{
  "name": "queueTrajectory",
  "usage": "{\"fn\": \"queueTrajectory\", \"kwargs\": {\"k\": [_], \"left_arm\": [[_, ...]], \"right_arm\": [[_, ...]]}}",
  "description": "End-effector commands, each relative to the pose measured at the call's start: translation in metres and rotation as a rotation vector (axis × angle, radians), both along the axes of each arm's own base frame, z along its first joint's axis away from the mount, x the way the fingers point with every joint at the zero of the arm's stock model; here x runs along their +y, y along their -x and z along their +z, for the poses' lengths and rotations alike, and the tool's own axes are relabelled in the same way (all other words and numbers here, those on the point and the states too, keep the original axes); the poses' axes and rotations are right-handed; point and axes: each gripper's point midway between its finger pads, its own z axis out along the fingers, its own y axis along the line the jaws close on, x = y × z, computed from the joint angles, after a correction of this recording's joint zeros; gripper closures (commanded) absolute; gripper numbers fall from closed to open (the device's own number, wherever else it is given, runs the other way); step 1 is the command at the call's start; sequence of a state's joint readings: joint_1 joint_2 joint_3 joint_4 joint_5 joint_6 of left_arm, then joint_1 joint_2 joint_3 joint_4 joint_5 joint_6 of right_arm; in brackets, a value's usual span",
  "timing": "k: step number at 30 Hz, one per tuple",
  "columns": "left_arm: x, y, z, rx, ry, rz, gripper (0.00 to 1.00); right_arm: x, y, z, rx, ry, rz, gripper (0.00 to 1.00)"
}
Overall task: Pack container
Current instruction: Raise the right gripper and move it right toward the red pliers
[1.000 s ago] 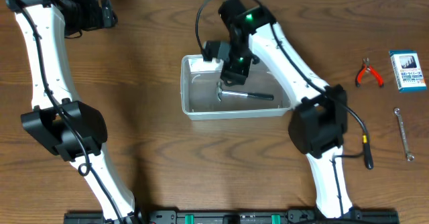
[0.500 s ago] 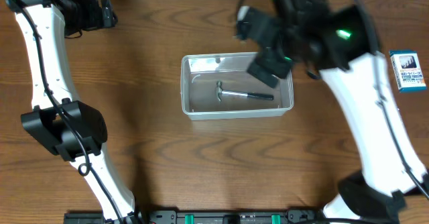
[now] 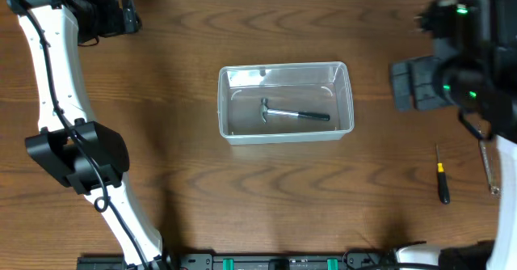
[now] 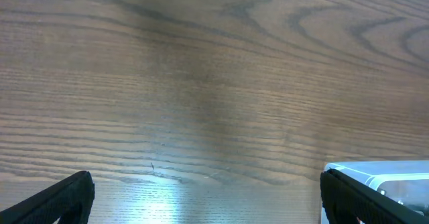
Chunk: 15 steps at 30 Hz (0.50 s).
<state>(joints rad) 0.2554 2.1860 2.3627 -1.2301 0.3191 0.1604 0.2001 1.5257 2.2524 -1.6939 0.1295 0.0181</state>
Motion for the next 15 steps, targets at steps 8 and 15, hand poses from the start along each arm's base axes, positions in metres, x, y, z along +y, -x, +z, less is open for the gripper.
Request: {"fn": "queueTrajectory", "kwargs": {"k": [8,15], "left_arm": [[0.001,-0.001,0.008,-0.020,0.004,0.002,0.02],[0.001,-0.001,0.008,-0.020,0.004,0.002,0.02]], "right_arm": [[-0.005,-0.012,0.020,-0.109,-0.088,-0.087,0.01],[-0.009,-0.017,0.012,-0.083,-0.082,-0.132,0.01]]}}
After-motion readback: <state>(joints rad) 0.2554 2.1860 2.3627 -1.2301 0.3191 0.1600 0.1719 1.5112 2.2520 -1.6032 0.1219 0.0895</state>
